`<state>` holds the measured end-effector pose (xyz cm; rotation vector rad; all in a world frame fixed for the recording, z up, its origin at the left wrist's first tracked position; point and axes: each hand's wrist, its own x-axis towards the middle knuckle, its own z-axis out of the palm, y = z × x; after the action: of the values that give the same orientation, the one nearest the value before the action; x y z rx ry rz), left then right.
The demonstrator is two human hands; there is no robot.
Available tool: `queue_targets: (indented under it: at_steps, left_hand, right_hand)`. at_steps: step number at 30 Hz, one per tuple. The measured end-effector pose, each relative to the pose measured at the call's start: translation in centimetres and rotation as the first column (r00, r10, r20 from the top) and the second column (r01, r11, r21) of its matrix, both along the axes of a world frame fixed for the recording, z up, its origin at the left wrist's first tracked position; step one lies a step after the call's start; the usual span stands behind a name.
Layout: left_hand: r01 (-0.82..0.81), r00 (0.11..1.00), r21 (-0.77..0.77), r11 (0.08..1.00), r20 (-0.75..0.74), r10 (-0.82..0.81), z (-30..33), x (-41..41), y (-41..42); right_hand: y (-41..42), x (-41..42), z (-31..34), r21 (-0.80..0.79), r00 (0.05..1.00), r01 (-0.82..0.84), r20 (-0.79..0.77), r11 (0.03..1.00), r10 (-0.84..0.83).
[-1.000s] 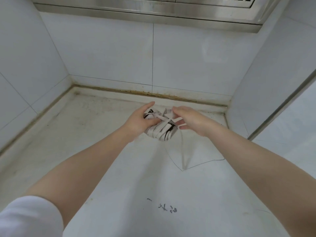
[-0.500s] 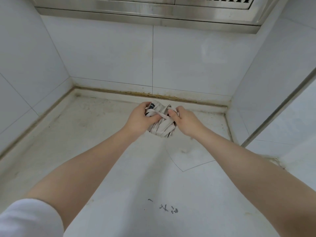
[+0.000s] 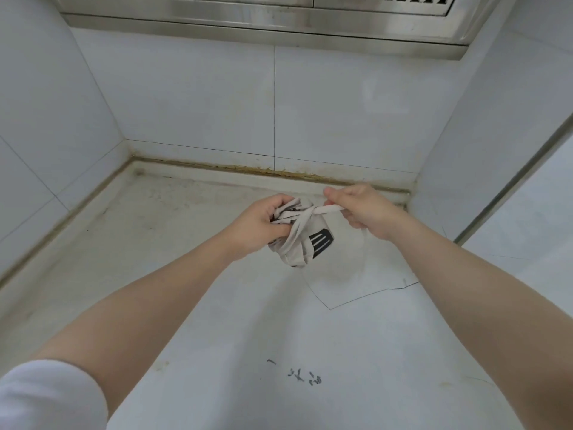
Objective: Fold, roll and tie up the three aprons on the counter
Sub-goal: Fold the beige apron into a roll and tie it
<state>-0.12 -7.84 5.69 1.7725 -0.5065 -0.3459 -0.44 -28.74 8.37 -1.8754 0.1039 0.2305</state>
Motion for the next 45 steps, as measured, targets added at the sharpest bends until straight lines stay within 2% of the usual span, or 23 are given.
queue_targets:
  at_steps: [2, 4, 7, 9, 11, 13, 15, 18, 21, 24, 28, 31, 33, 35, 38, 41, 43, 45]
  left_hand:
    - [-0.091, 0.995, -0.050, 0.995, -0.054, 0.089, -0.2, 0.2, 0.0]
    - [-0.226, 0.972, -0.069, 0.972, -0.089, 0.220, -0.4, 0.5, 0.0]
    - [-0.307, 0.951, -0.014, 0.952, -0.038, 0.306, -0.4, 1.0, 0.0]
    - [-0.273, 0.962, 0.061, 0.960, 0.012, 0.273, -0.3, 1.1, -0.2]
    - [-0.214, 0.975, 0.214, 0.953, 0.099, 0.197, -0.1, 1.0, -0.3]
    - [-0.169, 0.976, 0.377, 0.911, 0.192, 0.102, -0.2, 0.8, -0.2]
    - [-0.127, 0.970, 0.505, 0.854, 0.242, 0.001, -0.4, 0.6, -0.2]
    - [-0.028, 0.971, 0.578, 0.816, 0.209, -0.115, -0.5, 0.1, -0.5]
    - [0.073, 0.933, 0.660, 0.748, 0.220, -0.285, -0.2, -0.3, -1.0]
    - [0.148, 0.889, 0.687, 0.711, 0.222, -0.400, 0.2, -0.6, -1.0]
    - [0.080, 0.914, 0.657, 0.750, 0.251, -0.318, -0.2, -0.1, -0.4]
    - [-0.079, 0.925, 0.692, 0.718, 0.318, -0.205, -0.6, 0.4, -0.7]
    - [-0.222, 0.925, 0.649, 0.728, 0.376, -0.053, -0.9, 0.8, -1.1]
    - [-0.341, 0.925, 0.549, 0.763, 0.339, 0.170, -0.7, 1.3, -1.4]
    - [-0.429, 0.898, 0.314, 0.847, 0.046, 0.438, -0.4, 1.6, -1.8]
    - [-0.474, 0.837, 0.053, 0.879, -0.282, 0.468, -0.3, 1.6, -1.8]
    - [-0.449, 0.839, -0.048, 0.892, -0.367, 0.402, -0.2, 1.5, -1.4]
    - [-0.395, 0.859, -0.138, 0.908, -0.404, 0.313, -0.1, 1.5, -1.0]
  right_hand:
    - [-0.3, -0.2, 0.0, 0.033, 0.996, -0.084, -0.022, 0.996, 0.085]
    - [-0.4, -0.4, 0.1, -0.078, 0.986, -0.168, -0.015, 0.983, 0.167]
    - [0.1, -0.2, -0.7, -0.215, 0.986, -0.148, 0.046, 0.965, 0.161]
    - [0.6, -0.1, -1.0, -0.206, 0.977, -0.135, 0.136, 0.969, 0.165]
    - [0.6, 0.2, -1.0, -0.238, 0.968, -0.116, 0.189, 0.964, 0.163]
    - [0.4, 0.4, -0.3, -0.316, 0.965, -0.138, 0.172, 0.939, 0.199]
    - [0.2, 0.4, 0.7, -0.316, 0.964, -0.205, 0.096, 0.926, 0.246]
    - [-0.4, 0.5, 1.3, -0.262, 0.957, -0.268, 0.044, 0.927, 0.288]
    - [-1.0, 0.8, 1.3, -0.227, 0.946, -0.308, 0.029, 0.924, 0.323]
    - [-1.8, 0.8, 1.5, -0.301, 0.931, -0.357, -0.044, 0.884, 0.361]
    - [-2.5, 0.3, 1.4, -0.316, 0.940, -0.338, -0.062, 0.887, 0.336]
    - [-1.9, 0.0, 1.2, -0.261, 0.929, -0.368, -0.066, 0.892, 0.364]
    - [-1.0, -0.2, 0.7, -0.199, 0.895, -0.445, -0.123, 0.873, 0.428]
    - [-0.2, -0.3, 0.1, -0.204, 0.865, -0.497, -0.195, 0.844, 0.462]
    - [0.2, -0.2, -1.0, -0.258, 0.897, -0.436, -0.204, 0.862, 0.392]
    - [0.6, -0.2, -1.4, -0.305, 0.954, -0.298, -0.130, 0.905, 0.270]
    - [0.8, -0.1, -1.4, -0.426, 0.982, -0.180, -0.023, 0.887, 0.188]
    - [0.8, 0.1, -1.5, -0.417, 0.991, -0.097, 0.040, 0.904, 0.125]
